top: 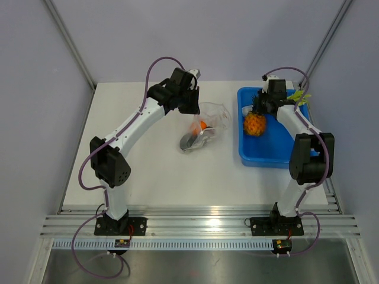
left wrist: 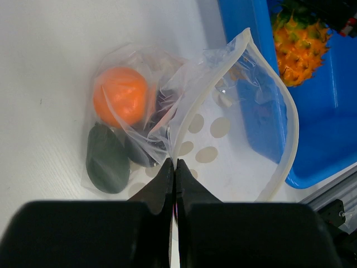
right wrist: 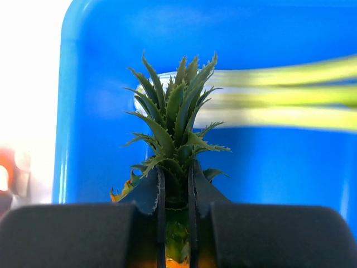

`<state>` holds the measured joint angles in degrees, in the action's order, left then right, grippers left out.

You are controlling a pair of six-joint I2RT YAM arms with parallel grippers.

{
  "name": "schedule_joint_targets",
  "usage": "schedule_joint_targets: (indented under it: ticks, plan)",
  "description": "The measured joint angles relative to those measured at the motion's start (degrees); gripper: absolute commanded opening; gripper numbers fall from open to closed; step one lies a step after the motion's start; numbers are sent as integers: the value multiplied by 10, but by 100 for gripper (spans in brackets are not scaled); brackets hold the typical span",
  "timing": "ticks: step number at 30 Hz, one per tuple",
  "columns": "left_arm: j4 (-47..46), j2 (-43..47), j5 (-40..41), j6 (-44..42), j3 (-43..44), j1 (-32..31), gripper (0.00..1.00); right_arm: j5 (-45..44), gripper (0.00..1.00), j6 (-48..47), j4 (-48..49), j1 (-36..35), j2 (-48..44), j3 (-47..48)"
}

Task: Place the food in the zip-top bag and seal the zipper
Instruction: Pick up the fake fruit from the bin, then place the fake fruit in the zipper food storage bag.

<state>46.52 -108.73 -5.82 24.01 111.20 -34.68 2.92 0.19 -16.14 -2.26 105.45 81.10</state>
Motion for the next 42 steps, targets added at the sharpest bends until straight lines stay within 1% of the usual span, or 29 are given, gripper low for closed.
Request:
schedule_joint_targets:
  ticks: [5, 11, 13, 16, 19, 22, 23, 24, 25, 27, 34, 38, 42]
  plan:
    - [4, 0, 0, 0, 1, -2, 0, -70, 0, 38, 14, 0, -94, -51]
    - [6, 0, 0, -3, 2, -3, 0, -176, 0, 70, -6, 0, -213, -55]
    - [8, 0, 0, -7, 6, -3, 0, -195, 0, 85, -31, 0, -246, -42]
    - [11, 0, 0, -14, 8, -3, 0, -200, 0, 120, -75, -3, -272, 10]
    - [14, 0, 0, -20, 9, -3, 0, -201, 0, 162, -92, -29, -282, 54]
    - [15, 0, 0, -26, 9, -3, 0, -219, 0, 206, -94, -108, -294, 55]
    - [15, 0, 0, -28, 9, -3, 0, -220, 0, 218, -93, -120, -294, 53]
    - [15, 0, 0, -28, 9, -3, 0, -224, 0, 235, -90, -165, -294, 49]
    - [15, 0, 0, -29, 9, -3, 0, -228, 0, 248, -87, -192, -293, 43]
    - [15, 0, 0, -30, 8, -3, 0, -234, 0, 268, -78, -229, -288, 33]
    - [14, 3, -2, -30, -4, -3, 0, -287, 0, 314, -47, -296, -235, 32]
    - [13, 5, -10, -29, -6, -3, 0, -314, 0, 338, -47, -311, -201, 30]
    - [13, 5, -19, -26, -7, -3, 0, -345, 0, 365, -48, -317, -198, 2]
